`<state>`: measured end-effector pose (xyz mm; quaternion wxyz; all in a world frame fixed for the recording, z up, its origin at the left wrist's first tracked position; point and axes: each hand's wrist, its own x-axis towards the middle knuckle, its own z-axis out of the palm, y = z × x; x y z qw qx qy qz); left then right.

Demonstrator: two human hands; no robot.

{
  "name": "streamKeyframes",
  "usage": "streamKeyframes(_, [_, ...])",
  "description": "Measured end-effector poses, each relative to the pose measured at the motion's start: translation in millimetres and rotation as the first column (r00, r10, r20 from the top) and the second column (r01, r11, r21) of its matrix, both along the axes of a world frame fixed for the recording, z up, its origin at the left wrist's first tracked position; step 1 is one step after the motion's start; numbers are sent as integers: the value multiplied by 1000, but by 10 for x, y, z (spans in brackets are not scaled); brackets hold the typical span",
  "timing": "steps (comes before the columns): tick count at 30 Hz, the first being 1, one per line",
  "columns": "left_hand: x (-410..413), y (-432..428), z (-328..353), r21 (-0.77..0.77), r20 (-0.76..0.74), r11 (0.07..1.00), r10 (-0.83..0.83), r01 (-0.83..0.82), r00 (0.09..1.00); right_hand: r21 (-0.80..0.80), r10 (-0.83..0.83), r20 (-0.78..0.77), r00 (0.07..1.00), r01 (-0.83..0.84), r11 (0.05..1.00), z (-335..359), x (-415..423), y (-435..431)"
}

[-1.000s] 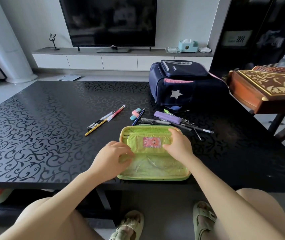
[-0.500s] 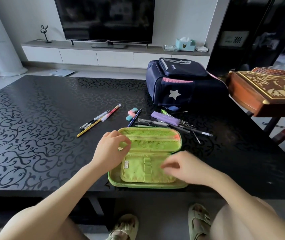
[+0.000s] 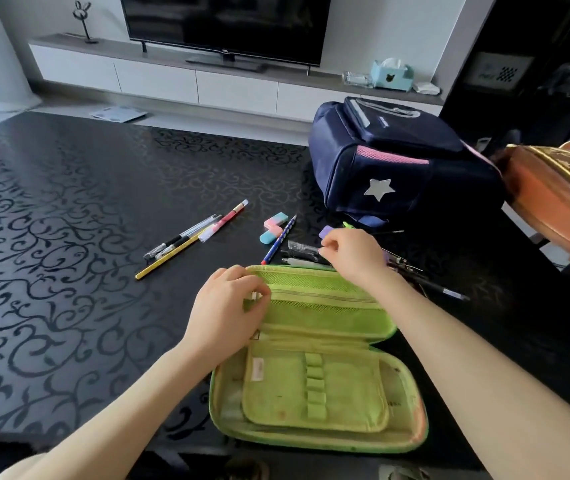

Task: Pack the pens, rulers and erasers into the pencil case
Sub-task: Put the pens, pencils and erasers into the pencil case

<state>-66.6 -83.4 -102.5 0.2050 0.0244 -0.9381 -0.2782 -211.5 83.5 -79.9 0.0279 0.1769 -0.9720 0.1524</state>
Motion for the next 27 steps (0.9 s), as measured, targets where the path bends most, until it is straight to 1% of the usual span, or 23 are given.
streamKeyframes(2, [-116, -32, 68, 36, -39, 998, 48, -47, 998, 22, 74, -46, 996, -73, 997, -31, -179, -215])
streamKeyframes(3, [-149, -44, 108, 62, -39, 996, 70, -67, 997, 56, 142, -75, 987, -138, 989, -28, -221, -309])
streamKeyframes(4, [-196, -94, 122, 86, -33, 993, 88, -85, 996, 123, 230, -92, 969, -218, 968, -29, -270, -437])
streamKeyframes(5, [-228, -147, 128, 100, -26, 990, 98, -95, 995, 217, 336, -106, 936, -308, 926, -34, -300, -566])
streamKeyframes(7, [-250, -263, 118, 105, -12, 988, 111, -109, 994, 441, 549, -105, 829, -456, 773, -35, -310, -796])
streamKeyframes(8, [-244, -312, 113, 105, 0, 987, 121, -120, 993, 524, 614, -91, 784, -486, 699, -28, -299, -877])
streamKeyframes(9, [-246, -335, 124, 109, 9, 985, 132, -132, 991, 580, 659, -95, 746, -496, 646, -10, -309, -902])
streamKeyframes(10, [-235, -374, 122, 124, 22, 981, 146, -147, 989, 634, 689, -92, 719, -491, 597, -4, -295, -930])
streamKeyframes(11, [-239, -388, 135, 160, 31, 974, 155, -158, 987, 649, 718, -110, 687, -498, 575, -19, -311, -925])
streamKeyframes(12, [-246, -387, 157, 216, 38, 963, 159, -163, 987, 639, 718, -130, 683, -496, 588, -8, -292, -905])
streamKeyframes(14, [-235, -368, 211, 360, 52, 917, 163, -171, 985, 510, 680, -203, 704, -517, 687, 7, -193, -859])
streamKeyframes(16, [-212, -326, 262, 475, 65, 863, 162, -173, 985, 380, 669, -324, 669, -556, 739, 25, -18, -789])
streamKeyframes(17, [-177, -302, 284, 486, 72, 858, 150, -166, 986, 326, 678, -379, 630, -595, 735, 38, 106, -736])
streamKeyframes(18, [-151, -289, 298, 468, 85, 870, 132, -156, 988, 268, 668, -423, 612, -619, 738, 52, 228, -693])
streamKeyframes(19, [-109, -274, 312, 428, 100, 892, 111, -143, 989, 203, 661, -426, 618, -646, 736, 61, 354, -622])
streamKeyframes(21, [-9, -262, 318, 351, 165, 930, 56, -112, 985, 1, 592, -356, 723, -633, 774, 143, 606, -472])
streamKeyframes(22, [47, -255, 311, 353, 200, 931, 17, -88, 980, -81, 560, -318, 765, -611, 788, 176, 710, -395])
streamKeyframes(24, [213, -197, 328, 473, 238, 880, -88, -36, 967, -166, 521, -285, 804, -577, 800, 210, 898, -186])
streamKeyframes(26, [355, -153, 367, 601, 199, 799, -131, -16, 971, -206, 500, -261, 826, -554, 807, 217, 1044, 14])
streamKeyframes(27, [414, -134, 381, 623, 187, 783, -138, -9, 973, -219, 493, -246, 834, -544, 810, 211, 1110, 99])
